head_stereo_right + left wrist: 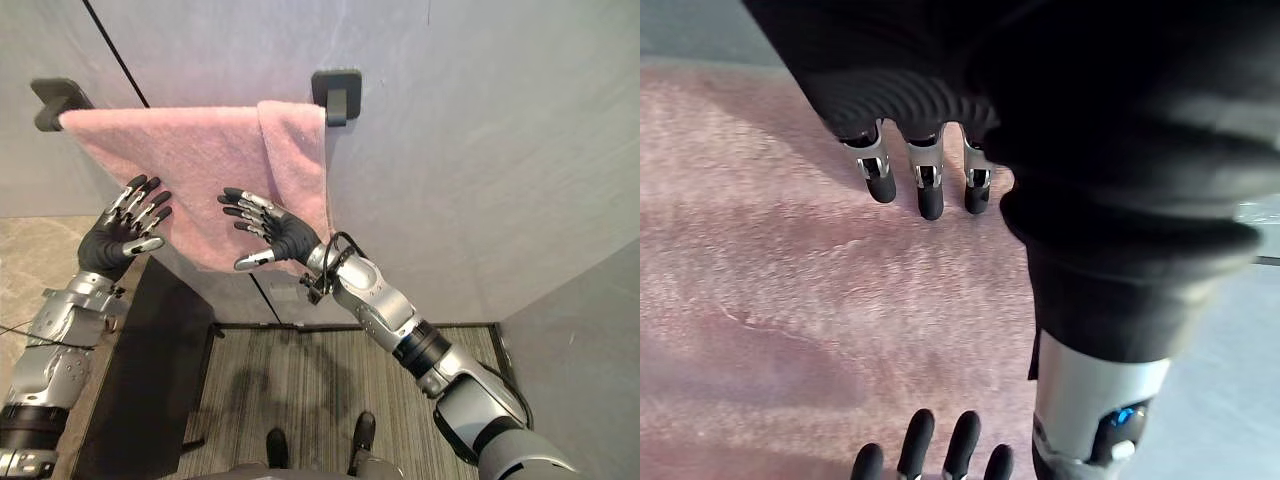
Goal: Organize washtable
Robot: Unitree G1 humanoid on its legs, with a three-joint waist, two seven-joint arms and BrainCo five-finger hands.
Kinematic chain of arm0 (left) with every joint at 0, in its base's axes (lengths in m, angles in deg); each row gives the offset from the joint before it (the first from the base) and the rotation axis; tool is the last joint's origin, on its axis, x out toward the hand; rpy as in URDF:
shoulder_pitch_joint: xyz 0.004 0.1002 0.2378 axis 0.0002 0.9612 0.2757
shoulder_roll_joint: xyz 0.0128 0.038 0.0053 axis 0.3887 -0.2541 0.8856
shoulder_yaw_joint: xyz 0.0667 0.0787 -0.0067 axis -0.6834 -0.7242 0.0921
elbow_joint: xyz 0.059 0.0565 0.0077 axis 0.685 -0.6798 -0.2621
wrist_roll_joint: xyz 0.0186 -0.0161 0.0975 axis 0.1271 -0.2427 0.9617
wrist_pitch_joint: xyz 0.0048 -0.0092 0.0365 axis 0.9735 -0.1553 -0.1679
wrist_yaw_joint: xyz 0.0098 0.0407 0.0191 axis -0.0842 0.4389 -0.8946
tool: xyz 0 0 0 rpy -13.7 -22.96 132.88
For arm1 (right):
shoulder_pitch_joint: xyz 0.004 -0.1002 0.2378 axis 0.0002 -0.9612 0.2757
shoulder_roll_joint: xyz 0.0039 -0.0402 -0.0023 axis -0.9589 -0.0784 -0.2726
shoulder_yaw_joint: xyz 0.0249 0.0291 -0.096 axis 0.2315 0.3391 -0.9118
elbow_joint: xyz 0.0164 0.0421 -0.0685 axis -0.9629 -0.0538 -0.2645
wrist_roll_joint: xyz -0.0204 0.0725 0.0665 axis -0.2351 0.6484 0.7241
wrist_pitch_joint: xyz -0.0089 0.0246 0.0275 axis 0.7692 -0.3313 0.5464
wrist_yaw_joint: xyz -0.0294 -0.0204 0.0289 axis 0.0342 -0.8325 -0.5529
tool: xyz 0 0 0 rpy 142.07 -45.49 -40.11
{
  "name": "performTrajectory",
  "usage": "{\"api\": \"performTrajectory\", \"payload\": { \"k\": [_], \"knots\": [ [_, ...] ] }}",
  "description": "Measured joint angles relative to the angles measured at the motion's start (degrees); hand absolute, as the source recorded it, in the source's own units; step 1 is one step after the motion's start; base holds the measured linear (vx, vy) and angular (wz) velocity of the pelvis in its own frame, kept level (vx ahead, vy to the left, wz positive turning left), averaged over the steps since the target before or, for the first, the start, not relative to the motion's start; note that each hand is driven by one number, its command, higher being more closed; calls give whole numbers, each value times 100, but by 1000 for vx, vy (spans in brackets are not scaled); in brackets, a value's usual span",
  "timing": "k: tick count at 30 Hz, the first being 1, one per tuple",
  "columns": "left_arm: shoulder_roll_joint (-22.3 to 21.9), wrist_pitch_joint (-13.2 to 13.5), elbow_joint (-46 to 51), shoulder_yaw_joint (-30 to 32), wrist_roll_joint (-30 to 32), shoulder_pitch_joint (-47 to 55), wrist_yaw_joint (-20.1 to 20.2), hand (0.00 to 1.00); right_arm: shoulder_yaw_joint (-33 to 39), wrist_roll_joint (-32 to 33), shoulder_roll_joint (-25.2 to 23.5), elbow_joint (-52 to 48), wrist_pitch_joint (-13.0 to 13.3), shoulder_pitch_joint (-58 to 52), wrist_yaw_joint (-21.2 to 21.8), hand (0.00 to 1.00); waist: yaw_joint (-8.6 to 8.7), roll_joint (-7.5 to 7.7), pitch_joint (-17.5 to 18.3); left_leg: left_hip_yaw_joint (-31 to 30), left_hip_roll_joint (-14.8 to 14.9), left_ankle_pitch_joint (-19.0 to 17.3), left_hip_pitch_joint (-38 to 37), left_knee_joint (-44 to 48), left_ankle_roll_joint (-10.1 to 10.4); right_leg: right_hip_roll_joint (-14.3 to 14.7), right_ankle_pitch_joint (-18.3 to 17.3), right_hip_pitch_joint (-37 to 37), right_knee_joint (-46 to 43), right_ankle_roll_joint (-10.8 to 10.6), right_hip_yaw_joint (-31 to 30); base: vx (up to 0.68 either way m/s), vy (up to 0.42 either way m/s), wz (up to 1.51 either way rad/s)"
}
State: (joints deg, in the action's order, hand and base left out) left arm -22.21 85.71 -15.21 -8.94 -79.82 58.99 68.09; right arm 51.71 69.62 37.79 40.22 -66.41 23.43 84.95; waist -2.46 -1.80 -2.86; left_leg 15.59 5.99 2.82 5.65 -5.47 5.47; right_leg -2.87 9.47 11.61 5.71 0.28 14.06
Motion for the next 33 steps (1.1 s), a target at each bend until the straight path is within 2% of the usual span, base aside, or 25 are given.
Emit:
{"api": "performTrajectory", "payload": {
  "k": [5,9,13,16,19,23,26,28,33],
  "knots": [
    [-18,-46,-194,-29,26,-10,-70,0,136,-102,47,181,-11,-3,-53,0,21,1,-14,114,-5,-3,8,7,1,7,35,63,0,-4,-123,47,37,-10],
    [-280,-62,-405,167,92,103,-87,0,793,-105,131,271,-70,-424,-101,0,14,9,-49,167,-10,-13,-13,8,-8,1,83,60,0,-32,-194,5,38,-5],
    [-602,-87,-700,755,309,476,-117,0,1726,-110,308,260,-112,-1428,-154,0,15,33,-66,208,-12,-30,-70,6,-32,4,85,20,2,-36,-261,-7,17,-5],
    [-909,-103,-1093,1542,425,765,-222,0,2716,-111,451,257,-130,-2427,-173,0,19,11,-100,248,-2,-72,-155,0,-40,18,73,-40,4,-44,-317,-8,9,-8],
    [-1059,-101,-1136,2024,431,987,-329,0,3430,-107,452,254,-133,-3095,-195,0,29,4,-105,267,7,-86,-183,-30,-54,32,61,-42,24,-52,-358,-13,3,-7],
    [-1098,-94,-1136,2260,480,1146,-383,0,3683,-103,438,243,-154,-3520,-205,0,68,4,-106,287,30,-82,-216,-32,-48,60,21,-53,25,-83,-392,0,-2,-6],
    [-1226,-87,-1137,2432,490,1221,-451,0,4043,-85,265,222,-157,-3713,-216,0,145,3,-106,274,36,-66,-235,-32,-25,64,-1,-78,25,-93,-371,0,0,0],
    [-1502,-60,-1139,2694,557,1226,-580,0,4551,-77,62,209,-147,-3895,-302,0,160,3,-106,270,37,-65,-321,-32,-23,63,-22,-162,24,-108,-338,44,23,2],
    [-1812,-13,-1140,2712,730,1332,-752,0,5230,-29,-266,210,-44,-4041,-633,0,176,3,-105,232,24,-61,-375,-29,-30,44,-19,-237,24,-104,-310,49,28,5]
  ]
}}
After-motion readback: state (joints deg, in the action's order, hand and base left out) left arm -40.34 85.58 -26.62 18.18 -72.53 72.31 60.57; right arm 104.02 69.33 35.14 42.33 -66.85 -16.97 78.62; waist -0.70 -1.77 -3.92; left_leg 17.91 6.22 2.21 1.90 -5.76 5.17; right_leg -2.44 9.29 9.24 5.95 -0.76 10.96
